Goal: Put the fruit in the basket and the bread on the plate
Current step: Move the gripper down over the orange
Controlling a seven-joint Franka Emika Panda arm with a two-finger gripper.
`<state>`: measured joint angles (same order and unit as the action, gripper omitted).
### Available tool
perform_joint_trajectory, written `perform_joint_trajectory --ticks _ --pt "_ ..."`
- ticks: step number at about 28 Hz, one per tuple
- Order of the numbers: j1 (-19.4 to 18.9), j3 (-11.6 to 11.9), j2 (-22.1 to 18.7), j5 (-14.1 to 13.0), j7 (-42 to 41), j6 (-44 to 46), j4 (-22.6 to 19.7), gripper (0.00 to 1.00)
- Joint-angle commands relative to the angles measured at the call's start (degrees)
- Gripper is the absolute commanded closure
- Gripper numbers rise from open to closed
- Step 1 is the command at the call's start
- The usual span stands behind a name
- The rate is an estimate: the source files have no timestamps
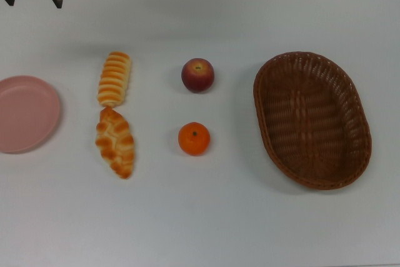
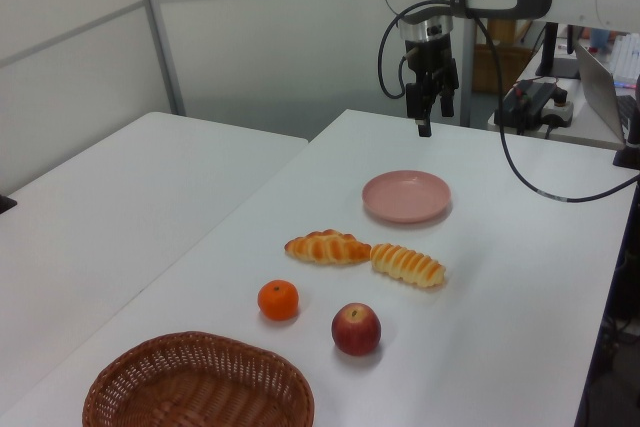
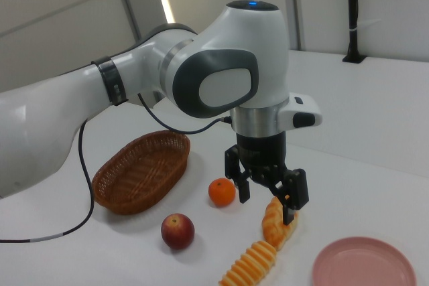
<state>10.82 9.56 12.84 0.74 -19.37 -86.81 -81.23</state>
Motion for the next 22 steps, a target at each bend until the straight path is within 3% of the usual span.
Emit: perform_joint_trajectory --ticks 1,11,22 --pt "-3.7 -0.8 0.3 -5.1 -0.4 -5.9 -0.4 0.00" --pt "-16.9 -0.9 5.7 -5.6 0.4 -13.4 -1.0 0.00" --pt "-26.6 -0.8 15.0 -4.7 6.9 -30.0 -1.2 0.00"
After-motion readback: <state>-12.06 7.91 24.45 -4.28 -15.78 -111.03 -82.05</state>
